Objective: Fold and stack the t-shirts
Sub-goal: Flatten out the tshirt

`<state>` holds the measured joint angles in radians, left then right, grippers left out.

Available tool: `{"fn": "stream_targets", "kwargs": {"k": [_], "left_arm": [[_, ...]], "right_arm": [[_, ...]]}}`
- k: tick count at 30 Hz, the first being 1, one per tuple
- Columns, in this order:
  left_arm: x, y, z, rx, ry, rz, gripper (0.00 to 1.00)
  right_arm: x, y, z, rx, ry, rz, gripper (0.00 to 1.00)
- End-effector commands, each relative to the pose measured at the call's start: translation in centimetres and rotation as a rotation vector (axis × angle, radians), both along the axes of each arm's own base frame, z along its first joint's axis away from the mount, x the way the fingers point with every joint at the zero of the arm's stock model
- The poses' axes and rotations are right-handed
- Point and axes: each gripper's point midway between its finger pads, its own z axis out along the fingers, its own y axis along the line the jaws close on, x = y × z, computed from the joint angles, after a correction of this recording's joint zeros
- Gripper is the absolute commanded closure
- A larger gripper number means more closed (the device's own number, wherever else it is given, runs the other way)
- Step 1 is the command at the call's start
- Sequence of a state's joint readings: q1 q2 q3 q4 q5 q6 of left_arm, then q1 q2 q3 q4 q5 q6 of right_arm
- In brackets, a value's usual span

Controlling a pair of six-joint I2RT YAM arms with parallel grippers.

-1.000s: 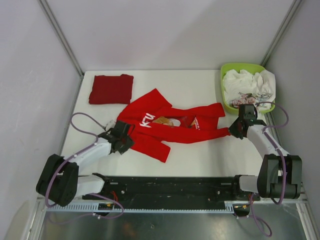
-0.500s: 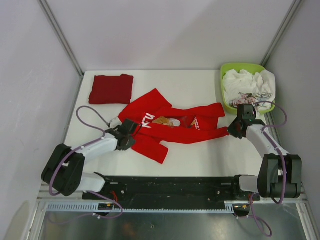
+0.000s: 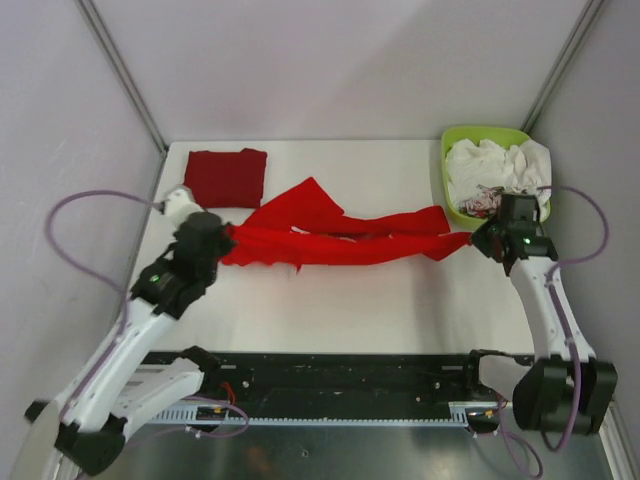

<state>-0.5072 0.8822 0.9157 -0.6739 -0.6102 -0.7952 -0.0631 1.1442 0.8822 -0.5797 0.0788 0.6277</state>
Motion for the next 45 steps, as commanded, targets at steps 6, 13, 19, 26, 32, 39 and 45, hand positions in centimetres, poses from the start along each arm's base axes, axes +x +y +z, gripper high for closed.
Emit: {"fn": "stream_targets", "kwargs": {"k": [6,13,19,26,32,39,45], "left_arm": [[-5.9,5.6,18.8,-0.021,-0.475,0.014,1.0],[-10.2,7.5,25.9,-0.118,-0.671,0.009,1.0],[-8.5,6.7,28.4,-0.129,-0.701,0.016,1.0],[-0.4,2.7,31.8,-0.082,-0.759,0.0,1.0],[12.3,-1.0,34.6,-0.146,-0.772,-0.128,1.0],[17.6,-1.8,44.3,-0.162,-1.008,-0.355,1.0],[14.7,2.5,47.9,-0.175,-1.127,-0.341,1.0]], "right_arm": [[-3.7,-1.0,19.9,0.04,-0.465,-0.093,1.0],[-7.5,-0.1,29.5,0.036,-0.685,-0.073,1.0],[-5.6,0.4,31.8,0.057,-0.74,-0.034,1.0],[3.4,-0.2,29.0,0.113,-0.707,-0.023,1.0],[13.4,-0.4,27.7,0.179,-0.717,-0.005,1.0],[19.2,-0.7,34.1,0.192,-0.866,0.01,1.0],[18.9,-0.4,35.9,0.199,-0.896,0.033,1.0]]}}
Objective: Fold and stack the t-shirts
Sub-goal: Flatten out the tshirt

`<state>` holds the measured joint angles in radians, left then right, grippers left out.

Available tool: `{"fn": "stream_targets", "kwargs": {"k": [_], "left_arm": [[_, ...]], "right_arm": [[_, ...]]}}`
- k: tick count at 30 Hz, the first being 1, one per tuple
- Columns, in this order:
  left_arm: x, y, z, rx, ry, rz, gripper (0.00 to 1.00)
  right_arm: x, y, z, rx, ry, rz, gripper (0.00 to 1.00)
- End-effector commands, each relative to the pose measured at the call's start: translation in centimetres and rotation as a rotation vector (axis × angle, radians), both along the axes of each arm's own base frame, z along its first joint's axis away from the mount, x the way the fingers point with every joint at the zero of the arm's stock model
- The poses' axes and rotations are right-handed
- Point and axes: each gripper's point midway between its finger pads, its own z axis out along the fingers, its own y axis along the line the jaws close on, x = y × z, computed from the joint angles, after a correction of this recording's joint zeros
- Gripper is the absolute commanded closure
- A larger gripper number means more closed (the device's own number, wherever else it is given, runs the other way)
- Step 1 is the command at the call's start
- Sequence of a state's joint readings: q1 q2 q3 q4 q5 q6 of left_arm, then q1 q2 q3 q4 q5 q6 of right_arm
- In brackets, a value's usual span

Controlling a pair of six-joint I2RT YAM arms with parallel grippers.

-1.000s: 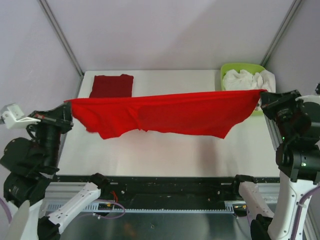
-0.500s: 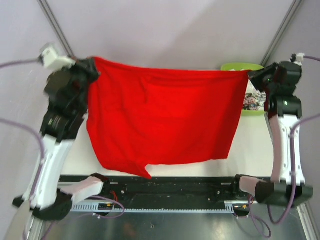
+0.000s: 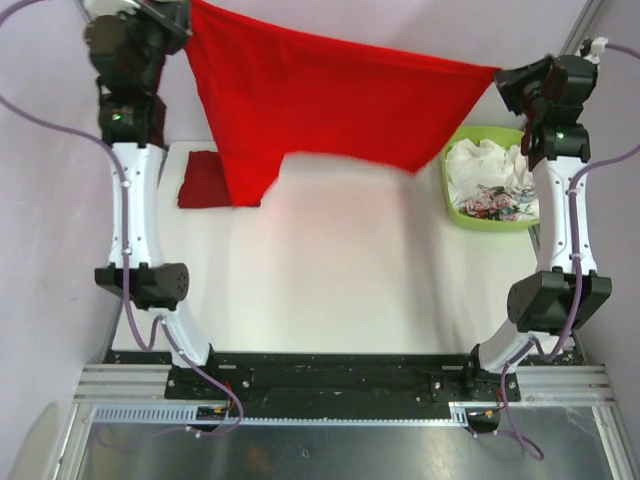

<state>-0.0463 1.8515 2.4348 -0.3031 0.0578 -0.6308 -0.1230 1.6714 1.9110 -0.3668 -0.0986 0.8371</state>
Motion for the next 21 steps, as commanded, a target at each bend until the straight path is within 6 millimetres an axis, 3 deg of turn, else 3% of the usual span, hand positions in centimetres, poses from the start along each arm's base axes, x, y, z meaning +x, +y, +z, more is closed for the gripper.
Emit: {"fn": "stream_targets", "kwargs": {"k": [1,4,6,9,11,14,16,18,21], "left_arm": [[-9.0,2.7,10.1,-0.015,-0.296,-0.026,1.0],[-7.9,3.9,4.6,-0.033,-0.149,0.016,1.0],[-7.5,4.2,-0.7,-0.056,-0.024,0.032,1.0],[-8.2,4.6,-11.3,-0.108,0.196,0.058,1.0],[-9.6,4.7,-18.9,-0.141,0.341,0.081,1.0],[-12.2,4.4,-29.4,-0.16,0.542,0.093,1.0],[-14.4,4.4,-35.5,-0.156,0.677,0.109,1.0],[-16.6,4.8,-40.3,-0.133,0.794,0.143,1.0],[-19.7,6.0,-44.5,-0.071,0.917,0.215,1.0]], "right_arm": [[-1.7,0.3,5.0,-0.011,-0.138,0.011,1.0],[-2.6,0.2,-0.2,0.016,-0.046,0.026,1.0],[-3.5,0.2,-5.4,0.031,0.065,0.035,1.0],[-5.5,0.7,-13.9,0.032,0.276,0.066,1.0],[-7.3,1.3,-20.3,0.028,0.428,0.096,1.0],[-10.1,2.0,-27.8,0.008,0.614,0.137,1.0],[-12.1,2.3,-31.7,-0.005,0.715,0.161,1.0],[-13.9,2.4,-34.5,-0.019,0.791,0.17,1.0],[-16.2,2.1,-37.4,-0.042,0.873,0.168,1.0]]}}
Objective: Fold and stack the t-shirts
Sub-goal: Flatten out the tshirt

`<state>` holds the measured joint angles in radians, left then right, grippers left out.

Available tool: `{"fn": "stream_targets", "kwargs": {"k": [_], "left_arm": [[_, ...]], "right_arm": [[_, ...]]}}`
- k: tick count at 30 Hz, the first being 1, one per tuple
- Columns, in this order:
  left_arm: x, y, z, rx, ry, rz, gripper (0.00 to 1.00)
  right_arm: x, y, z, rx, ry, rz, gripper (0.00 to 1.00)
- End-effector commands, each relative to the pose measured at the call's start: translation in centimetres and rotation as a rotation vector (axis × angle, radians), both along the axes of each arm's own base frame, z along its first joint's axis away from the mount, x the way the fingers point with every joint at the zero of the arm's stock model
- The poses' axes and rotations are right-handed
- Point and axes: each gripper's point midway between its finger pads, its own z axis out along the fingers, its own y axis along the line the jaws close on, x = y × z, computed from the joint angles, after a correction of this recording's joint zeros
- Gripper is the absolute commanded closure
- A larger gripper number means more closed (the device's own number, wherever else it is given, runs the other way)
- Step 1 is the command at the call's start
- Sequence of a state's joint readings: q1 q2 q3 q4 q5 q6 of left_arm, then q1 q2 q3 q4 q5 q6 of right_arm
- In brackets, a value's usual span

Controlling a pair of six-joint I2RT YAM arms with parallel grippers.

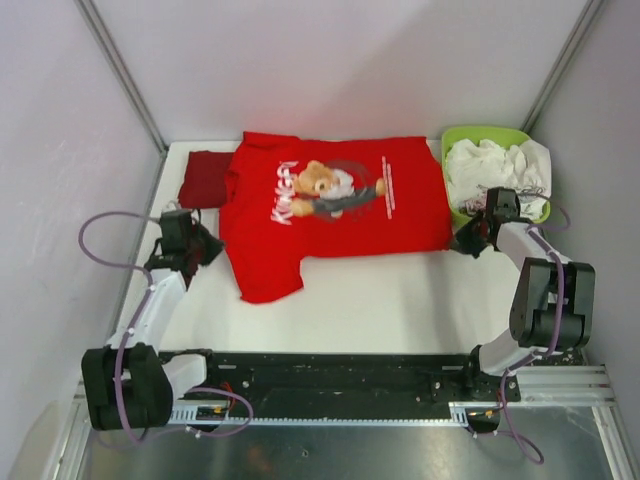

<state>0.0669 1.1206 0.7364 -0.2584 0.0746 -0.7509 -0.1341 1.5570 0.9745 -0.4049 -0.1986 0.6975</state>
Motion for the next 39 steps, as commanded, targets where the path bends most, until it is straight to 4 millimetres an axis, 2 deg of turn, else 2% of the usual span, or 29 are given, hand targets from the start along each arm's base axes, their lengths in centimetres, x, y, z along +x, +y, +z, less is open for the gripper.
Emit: {"fn": "stream_targets", "kwargs": {"k": [1,4,7,13,16,21,32,36,39], "left_arm": [[-3.1,2.4,-0.8,0.123,0.032,0.066,1.0],[-5.0,3.3,-2.2,0.189,0.106,0.065,1.0],[-6.4,4.0,-2.8,0.247,0.158,0.062,1.0],[-9.0,5.0,-3.3,0.301,0.223,0.087,0.97],[-9.9,5.5,-2.9,0.304,0.23,0.153,0.94],[-11.6,6.1,-2.7,0.262,0.261,0.278,0.94],[-14.7,4.5,-5.6,0.086,0.339,0.386,0.97],[-14.5,4.5,-5.8,0.093,0.36,0.383,0.97],[-12.8,4.5,-4.6,0.142,0.344,0.331,0.98]], "right_arm": [[-2.2,-0.6,-2.0,-0.076,0.047,0.05,1.0],[-4.1,-0.9,-3.0,-0.103,0.085,0.052,1.0],[-5.8,-1.6,-3.1,-0.13,0.107,0.045,1.0],[-9.0,-1.9,-2.8,-0.149,0.13,0.042,1.0],[-10.6,-1.7,-3.1,-0.147,0.141,0.035,1.0],[-12.7,-1.7,-3.1,-0.136,0.155,-0.019,1.0],[-14.3,-2.1,-1.2,-0.091,0.145,-0.206,1.0],[-14.0,-1.8,-0.9,-0.079,0.128,-0.2,1.0],[-12.6,-1.2,-0.7,-0.065,0.081,-0.145,1.0]]}}
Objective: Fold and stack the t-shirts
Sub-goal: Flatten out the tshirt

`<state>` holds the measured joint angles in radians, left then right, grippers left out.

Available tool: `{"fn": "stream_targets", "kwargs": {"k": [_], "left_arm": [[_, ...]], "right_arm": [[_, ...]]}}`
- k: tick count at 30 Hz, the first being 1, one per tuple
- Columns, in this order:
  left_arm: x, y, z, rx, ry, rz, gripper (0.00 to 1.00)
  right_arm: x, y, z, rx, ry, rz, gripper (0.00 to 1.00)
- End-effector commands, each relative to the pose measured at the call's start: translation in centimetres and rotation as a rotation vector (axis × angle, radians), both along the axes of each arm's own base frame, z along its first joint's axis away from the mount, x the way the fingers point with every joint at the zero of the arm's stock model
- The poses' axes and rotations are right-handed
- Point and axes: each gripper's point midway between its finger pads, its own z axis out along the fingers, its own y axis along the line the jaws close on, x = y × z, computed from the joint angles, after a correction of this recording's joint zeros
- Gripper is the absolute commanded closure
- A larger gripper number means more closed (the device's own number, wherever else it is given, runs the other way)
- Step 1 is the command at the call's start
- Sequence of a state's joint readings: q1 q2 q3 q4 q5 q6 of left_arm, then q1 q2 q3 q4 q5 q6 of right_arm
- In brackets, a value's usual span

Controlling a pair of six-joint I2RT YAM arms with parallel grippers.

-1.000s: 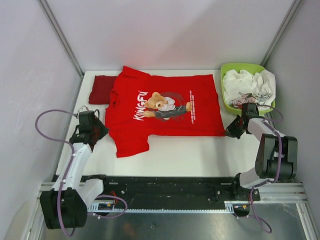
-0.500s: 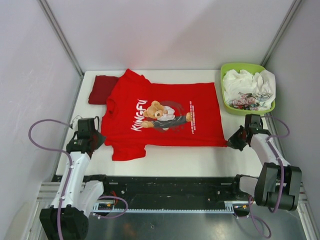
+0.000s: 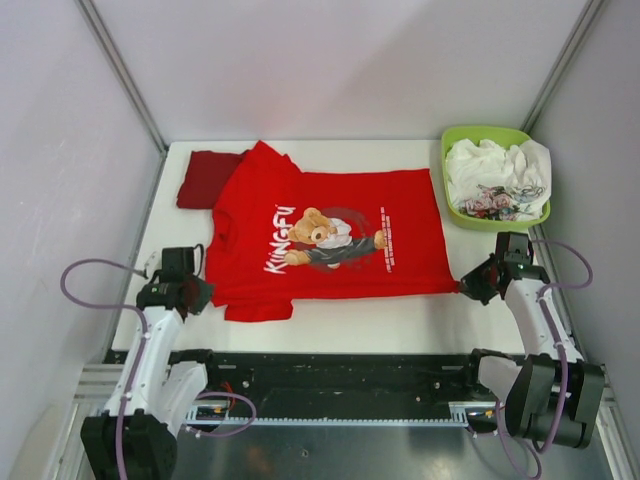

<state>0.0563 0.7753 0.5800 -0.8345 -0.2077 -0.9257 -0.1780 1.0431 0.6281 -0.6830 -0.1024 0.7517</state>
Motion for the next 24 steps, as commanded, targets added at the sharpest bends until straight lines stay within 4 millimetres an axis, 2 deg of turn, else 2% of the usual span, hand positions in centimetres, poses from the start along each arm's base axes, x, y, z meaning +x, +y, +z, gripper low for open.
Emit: {"fn": "stream_targets", "kwargs": {"k": [1,6,13,18,24], "left_arm": [[2.5,1.1,2.3,0.095,-0.025,-0.024,0.98],[7.1,-0.3,4.5,0.186,-0.04,-0.184,0.98],[12.5,-2.3,4.4,0.228,-0.004,-0.306,0.98],[14.2,-2.3,3.2,0.24,0.027,-0.306,0.95],[15.2,-2.2,2.9,0.253,0.028,-0.301,0.94]], "right_arm": [[2.0,-0.2,0.2,-0.031,-0.059,0.019,1.0],[5.1,0.5,-0.3,-0.101,-0.083,0.089,1.0],[10.1,0.1,-0.5,-0.164,-0.092,0.116,1.0],[12.6,0.3,-0.4,-0.187,-0.109,0.138,1.0],[13.5,0.2,-1.4,-0.158,-0.099,0.143,1.0]]}}
